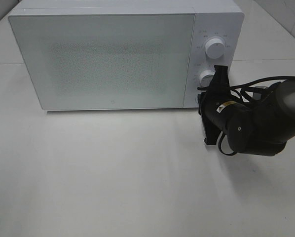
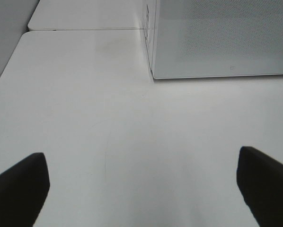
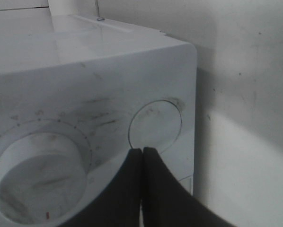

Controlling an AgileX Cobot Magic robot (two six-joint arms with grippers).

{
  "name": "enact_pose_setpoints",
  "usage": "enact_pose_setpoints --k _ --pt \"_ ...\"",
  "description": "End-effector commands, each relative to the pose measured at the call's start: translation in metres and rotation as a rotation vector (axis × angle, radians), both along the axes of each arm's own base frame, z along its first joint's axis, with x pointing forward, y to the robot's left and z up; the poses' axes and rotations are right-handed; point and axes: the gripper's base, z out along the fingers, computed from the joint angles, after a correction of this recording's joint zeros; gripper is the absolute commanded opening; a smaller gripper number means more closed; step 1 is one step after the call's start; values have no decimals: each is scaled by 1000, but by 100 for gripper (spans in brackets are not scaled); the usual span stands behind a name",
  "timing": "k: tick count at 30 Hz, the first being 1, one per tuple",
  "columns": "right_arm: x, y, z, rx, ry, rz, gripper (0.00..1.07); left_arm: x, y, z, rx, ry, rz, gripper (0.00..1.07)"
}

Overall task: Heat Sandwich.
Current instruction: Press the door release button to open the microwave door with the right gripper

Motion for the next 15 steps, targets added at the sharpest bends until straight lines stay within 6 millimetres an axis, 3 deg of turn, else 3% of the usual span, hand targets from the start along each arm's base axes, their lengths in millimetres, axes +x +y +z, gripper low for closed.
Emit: enact_pose_setpoints --k 1,15 --pt "6 1 -1 -18 -4 9 1 -4 0 -1 -3 -25 -1 101" --pt "17 -5 -2 -38 -34 -60 1 -4 0 -1 -3 -25 -1 101"
